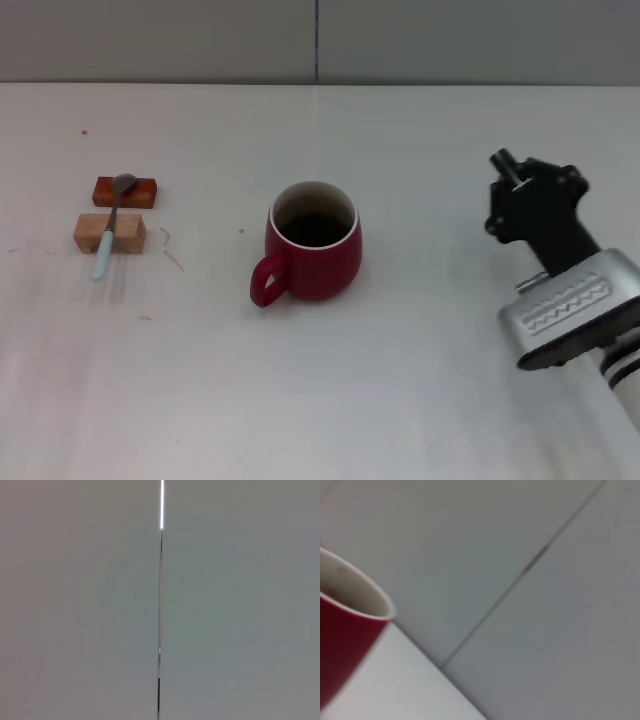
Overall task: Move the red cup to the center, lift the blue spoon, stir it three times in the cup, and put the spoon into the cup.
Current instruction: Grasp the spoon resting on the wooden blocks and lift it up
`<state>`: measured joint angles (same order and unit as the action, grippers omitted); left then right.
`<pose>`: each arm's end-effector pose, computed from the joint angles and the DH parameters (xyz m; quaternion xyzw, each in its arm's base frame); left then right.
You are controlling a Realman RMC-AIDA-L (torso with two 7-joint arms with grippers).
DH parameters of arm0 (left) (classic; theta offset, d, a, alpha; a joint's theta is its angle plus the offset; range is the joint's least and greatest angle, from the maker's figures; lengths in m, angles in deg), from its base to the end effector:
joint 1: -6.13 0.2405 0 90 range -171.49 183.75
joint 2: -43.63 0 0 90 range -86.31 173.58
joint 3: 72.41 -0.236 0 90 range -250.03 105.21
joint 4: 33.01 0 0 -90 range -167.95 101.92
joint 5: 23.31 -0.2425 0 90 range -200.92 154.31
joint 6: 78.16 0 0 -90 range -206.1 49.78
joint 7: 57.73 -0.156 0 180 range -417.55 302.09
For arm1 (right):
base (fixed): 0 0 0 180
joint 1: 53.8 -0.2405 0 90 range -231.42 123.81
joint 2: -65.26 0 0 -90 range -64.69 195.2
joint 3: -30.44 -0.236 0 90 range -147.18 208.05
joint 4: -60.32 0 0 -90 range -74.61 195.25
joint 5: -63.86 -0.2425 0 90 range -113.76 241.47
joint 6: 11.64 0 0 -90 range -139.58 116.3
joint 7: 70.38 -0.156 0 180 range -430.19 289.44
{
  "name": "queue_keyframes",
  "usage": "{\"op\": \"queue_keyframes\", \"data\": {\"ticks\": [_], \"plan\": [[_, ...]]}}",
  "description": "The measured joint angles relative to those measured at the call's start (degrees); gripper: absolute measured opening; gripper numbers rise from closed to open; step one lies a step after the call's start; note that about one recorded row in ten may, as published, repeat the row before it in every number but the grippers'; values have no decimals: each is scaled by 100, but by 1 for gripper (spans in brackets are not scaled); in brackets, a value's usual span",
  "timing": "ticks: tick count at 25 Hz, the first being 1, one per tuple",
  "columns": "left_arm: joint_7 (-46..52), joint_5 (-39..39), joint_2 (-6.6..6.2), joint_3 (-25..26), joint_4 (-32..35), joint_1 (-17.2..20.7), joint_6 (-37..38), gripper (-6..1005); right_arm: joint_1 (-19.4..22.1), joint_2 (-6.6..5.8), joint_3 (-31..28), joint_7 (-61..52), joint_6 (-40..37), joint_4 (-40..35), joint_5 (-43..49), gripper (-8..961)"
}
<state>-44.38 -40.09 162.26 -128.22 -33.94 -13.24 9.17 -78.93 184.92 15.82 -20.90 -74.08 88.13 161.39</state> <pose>-0.3761 0.2863 0.0455 -0.5884 -0.1942 -0.3431 0.7060 0.2691 0.3182 -0.1167 -0.7907 -0.0164 0.0852 0.6061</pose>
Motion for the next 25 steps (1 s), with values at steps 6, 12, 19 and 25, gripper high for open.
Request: {"op": "queue_keyframes", "data": {"ticks": [6, 12, 19, 25], "plan": [[0, 0, -20, 0, 10, -50, -13, 587, 461, -96, -1337, -1330, -829, -239, 6, 36], [0, -1, -24, 0, 14, -85, -22, 587, 594, -99, -1626, -2854, -1654, -945, -6, 167], [117, -34, -13, 0, 9, -89, -18, 588, 634, -77, -1989, -4389, -2288, -1721, -21, 551], [445, -52, 30, -63, -98, 160, 271, 588, 481, -92, -2188, -4809, -2459, -2355, -24, 627]]}}
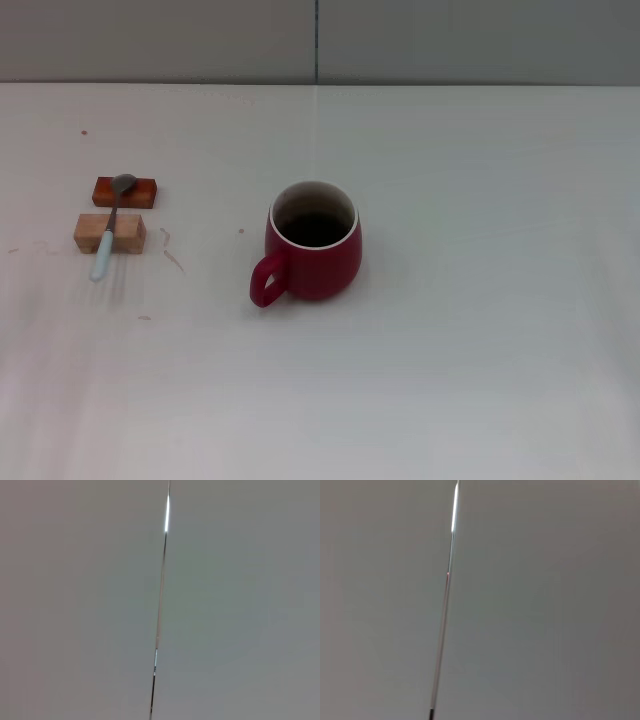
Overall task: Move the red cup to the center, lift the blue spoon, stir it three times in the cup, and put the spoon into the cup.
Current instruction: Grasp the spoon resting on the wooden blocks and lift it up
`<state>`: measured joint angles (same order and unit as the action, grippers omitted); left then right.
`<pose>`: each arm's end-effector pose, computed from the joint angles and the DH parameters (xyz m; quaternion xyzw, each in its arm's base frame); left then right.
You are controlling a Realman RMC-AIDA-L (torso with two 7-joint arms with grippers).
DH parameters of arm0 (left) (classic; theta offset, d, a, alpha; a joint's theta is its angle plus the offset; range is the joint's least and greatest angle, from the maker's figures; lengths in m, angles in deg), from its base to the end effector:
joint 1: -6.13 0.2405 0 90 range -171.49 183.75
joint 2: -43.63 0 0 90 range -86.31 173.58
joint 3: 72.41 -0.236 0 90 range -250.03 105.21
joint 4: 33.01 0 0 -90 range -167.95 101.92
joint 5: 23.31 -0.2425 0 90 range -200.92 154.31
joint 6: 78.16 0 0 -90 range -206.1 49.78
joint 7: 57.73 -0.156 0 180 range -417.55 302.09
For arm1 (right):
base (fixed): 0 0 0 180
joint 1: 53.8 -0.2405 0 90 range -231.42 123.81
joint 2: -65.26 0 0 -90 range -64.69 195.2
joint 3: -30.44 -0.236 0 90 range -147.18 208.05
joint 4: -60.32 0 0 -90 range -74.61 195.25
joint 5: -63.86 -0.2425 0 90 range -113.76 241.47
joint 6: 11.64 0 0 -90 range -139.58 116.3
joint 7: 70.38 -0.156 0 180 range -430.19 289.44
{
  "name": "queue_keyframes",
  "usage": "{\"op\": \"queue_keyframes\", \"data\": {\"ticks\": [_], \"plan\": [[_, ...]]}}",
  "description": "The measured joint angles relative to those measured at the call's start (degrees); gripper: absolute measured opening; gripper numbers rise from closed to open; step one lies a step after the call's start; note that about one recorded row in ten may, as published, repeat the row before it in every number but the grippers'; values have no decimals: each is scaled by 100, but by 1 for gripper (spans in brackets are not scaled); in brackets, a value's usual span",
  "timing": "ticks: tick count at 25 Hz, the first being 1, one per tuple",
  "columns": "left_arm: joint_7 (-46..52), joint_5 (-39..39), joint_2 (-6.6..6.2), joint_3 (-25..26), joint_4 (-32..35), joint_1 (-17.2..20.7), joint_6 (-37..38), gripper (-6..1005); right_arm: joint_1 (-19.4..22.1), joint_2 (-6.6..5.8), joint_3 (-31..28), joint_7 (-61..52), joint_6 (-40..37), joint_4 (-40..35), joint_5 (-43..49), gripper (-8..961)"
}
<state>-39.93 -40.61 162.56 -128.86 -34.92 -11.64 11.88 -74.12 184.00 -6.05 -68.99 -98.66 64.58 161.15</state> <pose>-0.3771 0.2710 0.0410 -0.5823 -0.2149 -0.3731 0.6896 0.3748 0.2956 0.0611 -0.5237 0.1537 0.2797 0.7899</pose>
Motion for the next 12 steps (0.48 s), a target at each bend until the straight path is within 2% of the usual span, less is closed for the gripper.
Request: {"op": "queue_keyframes", "data": {"ticks": [2, 7, 10, 11, 12], "plan": [[102, -13, 13, -13, -333, 76, 385, 588, -223, -14, -147, -7, 179, -274, -1, 627], [53, -171, 15, 3, -962, 74, 1043, 588, -490, -67, -364, -17, 403, -525, -3, 627], [18, -511, 16, 42, -1302, 86, 1355, 588, -609, -164, -515, -22, 427, -550, -14, 627], [-109, -762, 18, 164, -1636, 76, 1517, 588, -697, -234, -599, -24, 433, -550, -36, 627], [-210, -900, 21, 276, -1834, 68, 1584, 588, -697, -234, -599, -24, 433, -550, -36, 627]]}}
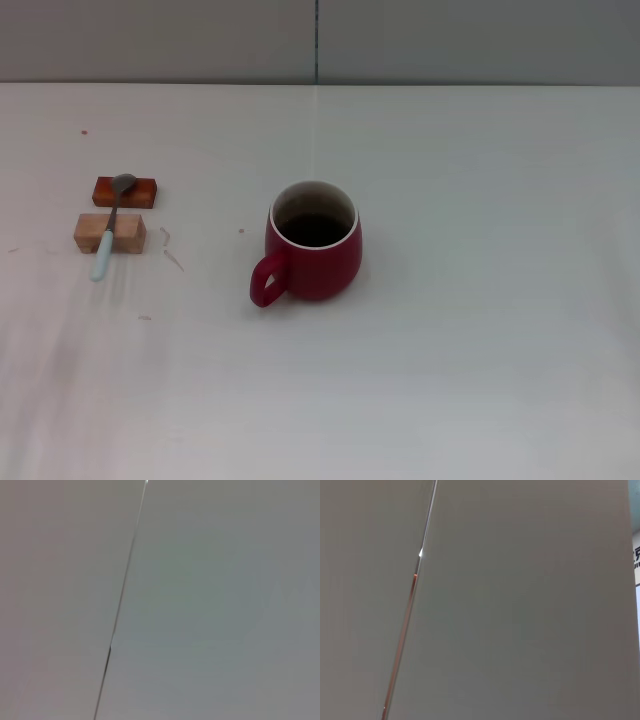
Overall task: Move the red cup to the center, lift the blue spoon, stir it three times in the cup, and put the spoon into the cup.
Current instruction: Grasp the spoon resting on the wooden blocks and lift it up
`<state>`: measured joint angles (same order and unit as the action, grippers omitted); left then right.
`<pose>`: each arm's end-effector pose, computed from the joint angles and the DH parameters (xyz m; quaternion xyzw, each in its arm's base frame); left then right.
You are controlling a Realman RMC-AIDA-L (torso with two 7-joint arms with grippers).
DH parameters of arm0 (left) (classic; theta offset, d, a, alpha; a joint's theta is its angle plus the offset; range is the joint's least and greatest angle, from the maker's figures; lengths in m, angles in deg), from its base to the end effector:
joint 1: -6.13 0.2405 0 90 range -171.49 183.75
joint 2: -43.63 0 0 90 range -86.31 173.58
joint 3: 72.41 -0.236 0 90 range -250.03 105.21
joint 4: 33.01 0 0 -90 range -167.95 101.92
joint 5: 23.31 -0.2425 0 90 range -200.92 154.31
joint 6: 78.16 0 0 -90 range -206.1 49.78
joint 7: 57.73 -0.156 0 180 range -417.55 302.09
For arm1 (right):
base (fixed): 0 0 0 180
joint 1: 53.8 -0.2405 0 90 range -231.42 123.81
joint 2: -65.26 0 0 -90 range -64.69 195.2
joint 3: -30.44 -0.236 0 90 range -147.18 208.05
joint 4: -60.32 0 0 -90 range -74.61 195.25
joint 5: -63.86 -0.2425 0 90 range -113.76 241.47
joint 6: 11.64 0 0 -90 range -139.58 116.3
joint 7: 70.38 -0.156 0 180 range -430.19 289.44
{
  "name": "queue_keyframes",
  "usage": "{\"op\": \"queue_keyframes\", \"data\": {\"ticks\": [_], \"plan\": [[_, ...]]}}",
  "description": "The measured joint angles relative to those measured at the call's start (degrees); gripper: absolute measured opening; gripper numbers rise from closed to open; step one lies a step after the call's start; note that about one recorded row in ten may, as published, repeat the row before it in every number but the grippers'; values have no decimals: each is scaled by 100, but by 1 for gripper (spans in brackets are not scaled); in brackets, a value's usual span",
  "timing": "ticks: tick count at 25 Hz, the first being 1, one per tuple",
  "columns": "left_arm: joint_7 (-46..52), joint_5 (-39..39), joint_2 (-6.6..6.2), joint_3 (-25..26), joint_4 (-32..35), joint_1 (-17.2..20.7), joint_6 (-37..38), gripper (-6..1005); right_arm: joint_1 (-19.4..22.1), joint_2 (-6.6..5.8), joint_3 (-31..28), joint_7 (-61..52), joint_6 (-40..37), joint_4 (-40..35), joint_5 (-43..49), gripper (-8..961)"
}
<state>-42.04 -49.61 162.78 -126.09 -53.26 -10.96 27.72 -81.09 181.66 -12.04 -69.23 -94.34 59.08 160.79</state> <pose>-0.3581 0.1994 -0.0057 -0.6034 -0.2495 -0.4014 0.6423 0.3782 0.3325 0.1031 -0.5014 0.1351 0.2569 0.8151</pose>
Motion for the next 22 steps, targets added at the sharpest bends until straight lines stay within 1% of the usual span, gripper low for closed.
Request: {"op": "queue_keyframes", "data": {"ticks": [1, 3, 4, 6, 7, 8, 9, 10, 11, 13, 14, 15, 16, 22], "plan": [[0, 0, 0, 0, 0, 0, 0, 587, -43, -36, -19, -1, 9, 0, -11, 627], [-358, -460, 0, 345, -344, -17, 106, 586, -119, -100, -38, -1, 47, 0, -22, 627], [-886, -1073, 0, 764, -632, -17, 156, 586, -157, -124, -40, -2, 85, 0, -25, 627], [-1618, -1770, -3, 1305, -1004, -4, 143, 577, -223, -167, -41, -3, 173, -1, -26, 627], [-1618, -1770, -3, 1305, -1004, -4, 143, 572, -244, -181, -41, -3, 202, -3, -26, 627], [-1984, -2057, -9, 1550, -1194, 2, 100, 567, -258, -194, -41, -4, 221, -5, -26, 627], [-2535, -2403, -20, 1922, -1523, 5, -11, 563, -265, -216, -33, -4, 234, -13, -26, 627], [-2819, -2537, -26, 2093, -1690, -5, -98, 558, -265, -216, -33, -4, 234, -13, -26, 627], [-2819, -2537, -26, 2093, -1690, -5, -98, 554, -265, -224, -22, -5, 237, -20, -27, 627], [-3146, -2645, -32, 2307, -1891, -31, -250, 544, -266, -228, -7, -6, 240, -47, -27, 627], [-3437, -2735, -34, 2500, -2053, -51, -480, 540, -264, -228, -4, -6, 241, -68, -26, 627], [-3525, -2787, -36, 2573, -2095, -54, -606, 535, -261, -230, -2, -7, 242, -85, -26, 627], [-3525, -2787, -36, 2573, -2095, -54, -606, 536, -257, -232, 0, -7, 243, -98, -26, 627], [-3630, -2866, -41, 2772, -2089, -7, -1156, 539, -244, -240, 11, -9, 239, -137, 6, 627]]}}
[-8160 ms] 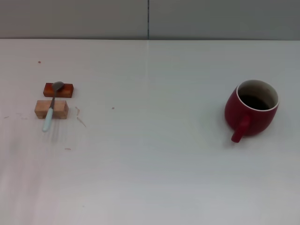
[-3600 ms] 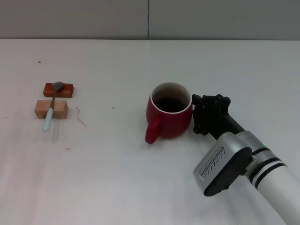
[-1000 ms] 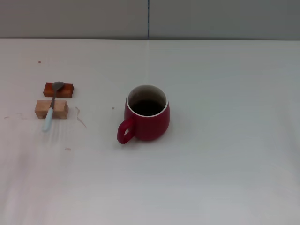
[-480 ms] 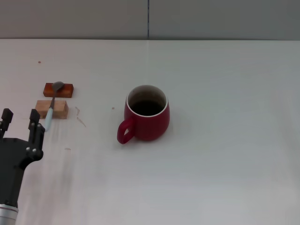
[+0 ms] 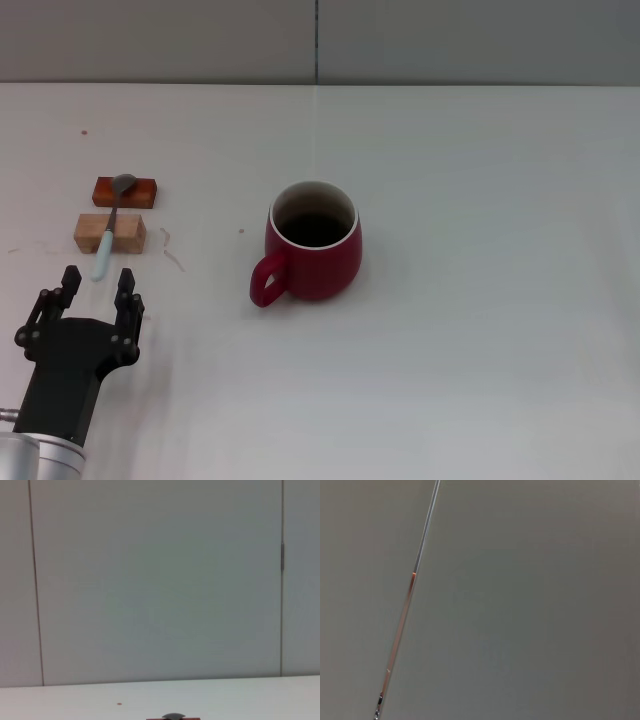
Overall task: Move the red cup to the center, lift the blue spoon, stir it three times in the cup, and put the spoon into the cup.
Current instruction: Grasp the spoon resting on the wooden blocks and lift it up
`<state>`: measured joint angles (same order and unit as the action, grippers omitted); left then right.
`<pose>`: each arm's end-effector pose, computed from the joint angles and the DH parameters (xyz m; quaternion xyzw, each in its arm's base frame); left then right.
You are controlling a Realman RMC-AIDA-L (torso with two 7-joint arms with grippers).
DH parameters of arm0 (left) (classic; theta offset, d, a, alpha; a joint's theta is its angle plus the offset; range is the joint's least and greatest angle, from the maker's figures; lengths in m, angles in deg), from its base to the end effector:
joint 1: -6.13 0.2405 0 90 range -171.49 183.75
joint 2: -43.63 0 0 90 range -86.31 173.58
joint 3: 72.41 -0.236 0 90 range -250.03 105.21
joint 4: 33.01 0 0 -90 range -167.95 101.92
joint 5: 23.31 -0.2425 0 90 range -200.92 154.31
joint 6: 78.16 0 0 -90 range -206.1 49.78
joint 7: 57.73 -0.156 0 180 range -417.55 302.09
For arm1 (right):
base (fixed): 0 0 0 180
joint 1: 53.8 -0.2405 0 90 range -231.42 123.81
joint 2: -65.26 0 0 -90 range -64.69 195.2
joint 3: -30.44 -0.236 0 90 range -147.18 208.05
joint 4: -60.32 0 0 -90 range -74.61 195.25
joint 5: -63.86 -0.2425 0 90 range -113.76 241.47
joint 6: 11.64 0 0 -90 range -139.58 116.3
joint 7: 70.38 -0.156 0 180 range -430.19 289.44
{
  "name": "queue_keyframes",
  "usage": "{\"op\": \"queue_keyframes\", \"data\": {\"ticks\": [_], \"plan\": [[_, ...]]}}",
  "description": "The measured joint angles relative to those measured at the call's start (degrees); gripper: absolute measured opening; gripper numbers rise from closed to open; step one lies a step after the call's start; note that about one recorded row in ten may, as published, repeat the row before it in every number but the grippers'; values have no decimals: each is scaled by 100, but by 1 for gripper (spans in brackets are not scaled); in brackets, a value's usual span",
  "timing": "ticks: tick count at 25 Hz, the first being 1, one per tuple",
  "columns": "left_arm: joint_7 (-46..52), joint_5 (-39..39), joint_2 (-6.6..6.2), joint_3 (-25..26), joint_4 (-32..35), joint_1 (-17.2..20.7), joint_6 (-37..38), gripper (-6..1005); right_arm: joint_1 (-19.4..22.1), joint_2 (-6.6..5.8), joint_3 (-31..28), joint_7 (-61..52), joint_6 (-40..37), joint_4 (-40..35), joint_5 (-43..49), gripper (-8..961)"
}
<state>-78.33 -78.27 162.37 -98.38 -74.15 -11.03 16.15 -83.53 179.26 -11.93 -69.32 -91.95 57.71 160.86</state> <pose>-0.3091 0.1765 -0.1004 -0.6839 -0.2768 -0.2383 0.6316 0.3774 0.3504 0.1246 -0.5077 0.1193 0.2459 0.8170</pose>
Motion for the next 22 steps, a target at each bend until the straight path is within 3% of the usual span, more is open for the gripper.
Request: {"op": "queue_keyframes", "data": {"ticks": [13, 22], "plan": [[-10, -16, -20, 436, 422, -12, -889, 546, 37, 8, 1, -1, -37, 3, 12, 626], [207, -55, -20, 476, 517, -2, -892, 551, 49, 35, 0, -1, -58, 6, 12, 626]]}}
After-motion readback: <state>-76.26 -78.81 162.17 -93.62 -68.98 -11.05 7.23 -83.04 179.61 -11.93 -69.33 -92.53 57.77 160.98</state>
